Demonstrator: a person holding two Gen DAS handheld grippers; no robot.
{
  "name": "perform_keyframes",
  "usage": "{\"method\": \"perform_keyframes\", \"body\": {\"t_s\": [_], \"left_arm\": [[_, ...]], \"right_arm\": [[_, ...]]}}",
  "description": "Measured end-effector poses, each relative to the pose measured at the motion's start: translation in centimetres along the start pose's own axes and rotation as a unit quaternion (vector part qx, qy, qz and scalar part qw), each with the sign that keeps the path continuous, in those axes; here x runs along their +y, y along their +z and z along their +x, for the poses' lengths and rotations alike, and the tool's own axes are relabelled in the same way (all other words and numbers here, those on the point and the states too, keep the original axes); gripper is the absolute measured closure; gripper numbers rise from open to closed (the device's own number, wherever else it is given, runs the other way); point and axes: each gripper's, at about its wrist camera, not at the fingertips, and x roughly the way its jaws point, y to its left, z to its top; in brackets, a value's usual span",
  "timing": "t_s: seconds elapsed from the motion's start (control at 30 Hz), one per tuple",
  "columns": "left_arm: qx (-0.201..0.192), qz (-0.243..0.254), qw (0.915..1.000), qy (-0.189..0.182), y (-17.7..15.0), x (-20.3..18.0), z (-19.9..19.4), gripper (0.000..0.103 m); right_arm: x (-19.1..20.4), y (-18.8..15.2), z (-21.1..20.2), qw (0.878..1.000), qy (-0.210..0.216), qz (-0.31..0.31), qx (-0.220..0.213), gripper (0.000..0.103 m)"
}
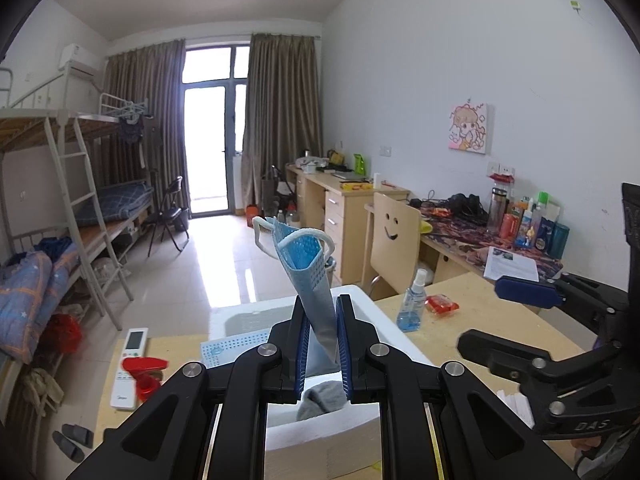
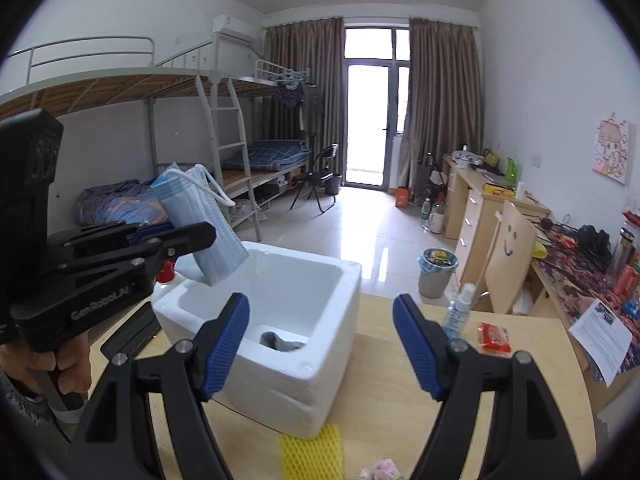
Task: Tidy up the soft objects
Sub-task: 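Lower the blue mask into the foam box and open the left tool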
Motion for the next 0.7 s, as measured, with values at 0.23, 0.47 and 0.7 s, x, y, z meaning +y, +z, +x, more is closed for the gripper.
{"method": "perform_keyframes", "body": {"t_s": [0.23, 0.47, 0.7], "left_arm": [[0.011, 0.002, 0.9999, -0.006, 0.0, -0.7, 1.4, 0.088], [0.03, 0.004, 0.9996, -0.001, -0.1, -1.0, 3.1, 0.088], [0.05, 0.007, 0.9987, 0.001, -0.3, -1.1, 4.3, 0.053]], "right_arm": [[-1.5, -0.8, -0.7, 1.0, -0.02, 0.018, 0.003, 0.025], [-2.4, -1.5, -1.0, 0.999, -0.029, 0.032, 0.004, 0.025], [-3.5, -2.1, -1.6, 0.999, -0.034, 0.043, 0.002, 0.025]]}}
